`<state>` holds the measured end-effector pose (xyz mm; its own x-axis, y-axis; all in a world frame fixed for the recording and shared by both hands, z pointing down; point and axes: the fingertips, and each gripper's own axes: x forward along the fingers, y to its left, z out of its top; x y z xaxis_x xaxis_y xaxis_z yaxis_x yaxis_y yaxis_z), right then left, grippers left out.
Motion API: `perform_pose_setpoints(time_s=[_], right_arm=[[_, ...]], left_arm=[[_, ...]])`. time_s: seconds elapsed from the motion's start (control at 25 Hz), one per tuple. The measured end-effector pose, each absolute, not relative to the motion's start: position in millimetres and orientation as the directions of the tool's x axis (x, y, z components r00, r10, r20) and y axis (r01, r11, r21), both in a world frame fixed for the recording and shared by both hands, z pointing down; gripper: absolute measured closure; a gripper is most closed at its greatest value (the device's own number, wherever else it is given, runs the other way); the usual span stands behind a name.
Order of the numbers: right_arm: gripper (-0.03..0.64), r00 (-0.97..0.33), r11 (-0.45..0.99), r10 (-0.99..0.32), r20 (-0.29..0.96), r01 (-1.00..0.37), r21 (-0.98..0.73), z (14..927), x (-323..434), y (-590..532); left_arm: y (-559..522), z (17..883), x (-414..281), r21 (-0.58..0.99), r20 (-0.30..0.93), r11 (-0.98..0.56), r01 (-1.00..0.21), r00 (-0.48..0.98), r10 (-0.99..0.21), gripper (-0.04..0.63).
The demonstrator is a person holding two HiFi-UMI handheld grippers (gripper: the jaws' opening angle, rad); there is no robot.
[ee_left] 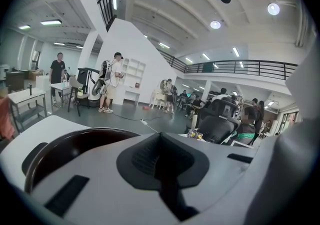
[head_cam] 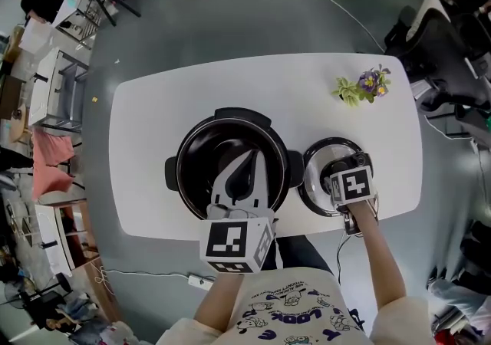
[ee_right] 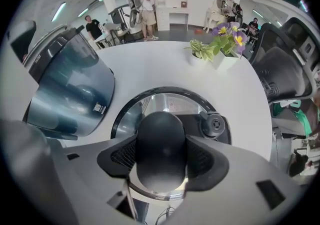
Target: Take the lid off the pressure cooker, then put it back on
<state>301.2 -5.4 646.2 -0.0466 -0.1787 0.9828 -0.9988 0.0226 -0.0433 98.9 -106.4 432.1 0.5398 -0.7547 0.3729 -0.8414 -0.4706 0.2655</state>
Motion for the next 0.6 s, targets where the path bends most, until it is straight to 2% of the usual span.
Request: perform_pose_setpoints(time_s=[0.32, 0.52, 0.6], right_arm=[[0.32, -0.044, 0.013, -0.227, 0.973, -0.999, -0.042, 646.4, 300.5, -5.3], [0.311, -0.047, -0.015, -0.329, 0.943, -0.998, -0.055, 643.7, 300.7, -6.3], [0.285, -0.059, -0.021, -0.397, 0.916, -0.997, -0.073, 638.3, 299.3, -10.0]], left_arm=[[-104.8, 433.0, 97.7, 0.268, 0.372, -0.471, -0.84, 0.541, -0.754, 0.581], [-103.3, 430.8, 96.1, 0.271, 0.363, -0.466, -0.842, 0.538, -0.761, 0.581], [-102.8, 428.1, 94.2, 0.269, 0.357, -0.463, -0.845, 0.534, -0.767, 0.581]])
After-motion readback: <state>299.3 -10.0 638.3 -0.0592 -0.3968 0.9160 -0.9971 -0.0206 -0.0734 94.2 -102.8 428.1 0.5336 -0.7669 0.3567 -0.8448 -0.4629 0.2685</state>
